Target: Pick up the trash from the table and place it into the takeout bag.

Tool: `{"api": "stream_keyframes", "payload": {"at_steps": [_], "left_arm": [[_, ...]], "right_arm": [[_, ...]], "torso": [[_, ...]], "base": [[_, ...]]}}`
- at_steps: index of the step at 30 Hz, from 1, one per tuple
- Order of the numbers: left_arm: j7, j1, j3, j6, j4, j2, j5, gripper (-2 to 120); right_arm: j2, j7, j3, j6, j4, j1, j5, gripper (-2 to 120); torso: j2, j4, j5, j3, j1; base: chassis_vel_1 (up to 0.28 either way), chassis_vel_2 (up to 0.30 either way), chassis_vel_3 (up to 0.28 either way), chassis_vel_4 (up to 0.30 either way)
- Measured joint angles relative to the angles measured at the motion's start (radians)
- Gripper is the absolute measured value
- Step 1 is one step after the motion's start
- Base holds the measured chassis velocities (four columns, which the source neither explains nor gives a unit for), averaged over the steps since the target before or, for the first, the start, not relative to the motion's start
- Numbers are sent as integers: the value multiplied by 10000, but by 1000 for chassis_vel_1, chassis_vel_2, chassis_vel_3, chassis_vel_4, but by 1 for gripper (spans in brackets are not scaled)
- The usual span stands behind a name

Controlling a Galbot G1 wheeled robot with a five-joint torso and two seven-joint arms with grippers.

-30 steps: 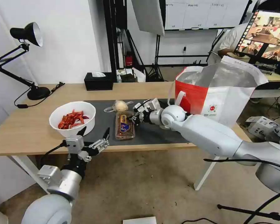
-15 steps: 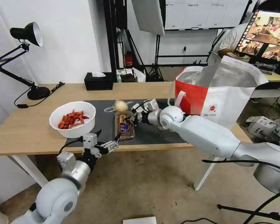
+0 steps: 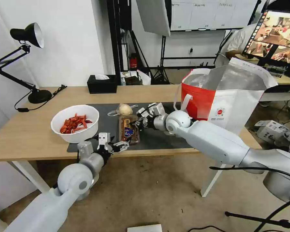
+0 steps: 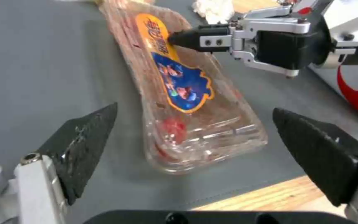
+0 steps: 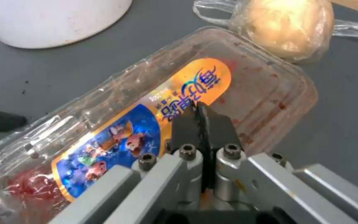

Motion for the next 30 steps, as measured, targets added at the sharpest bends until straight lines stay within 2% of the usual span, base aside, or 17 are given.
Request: {"api": "stream_keyframes", "payload": {"at_steps": [8, 20, 23, 25, 28, 30], "left_arm": [[-136, -604, 241, 357, 533, -68, -749, 100], [-123, -1077, 572, 511, 863, -115, -985, 99], [-121, -1185, 678, 511, 902, -112, -994, 95], [-120, -1271, 788, 508, 954, -117, -995, 85], [-119, -1313, 853, 504, 976, -117, -988, 79], [-116, -1390, 962, 502, 1004, -128, -966, 66]], "right_arm": [[34, -4, 14, 10, -23, -18, -3, 0], [51, -1, 79, 20, -38, -93, -7, 0], [55, 5, 109, 20, -41, -104, -8, 0], [61, 13, 151, 19, -42, -122, -9, 0], [62, 25, 174, 19, -42, -136, -10, 0], [55, 40, 216, 19, -39, -164, -15, 0]], "torso": [[0, 0, -1, -1, 0], [0, 0, -1, 0, 0], [0, 0, 0, 0, 0], [0, 0, -1, 0, 0], [0, 0, 0, 0, 0], [0, 0, 0, 0, 0]], "base": [[0, 0, 0, 0], [0, 0, 0, 0], [0, 0, 0, 0], [0, 0, 0, 0], [0, 0, 0, 0], [0, 0, 0, 0]]}}
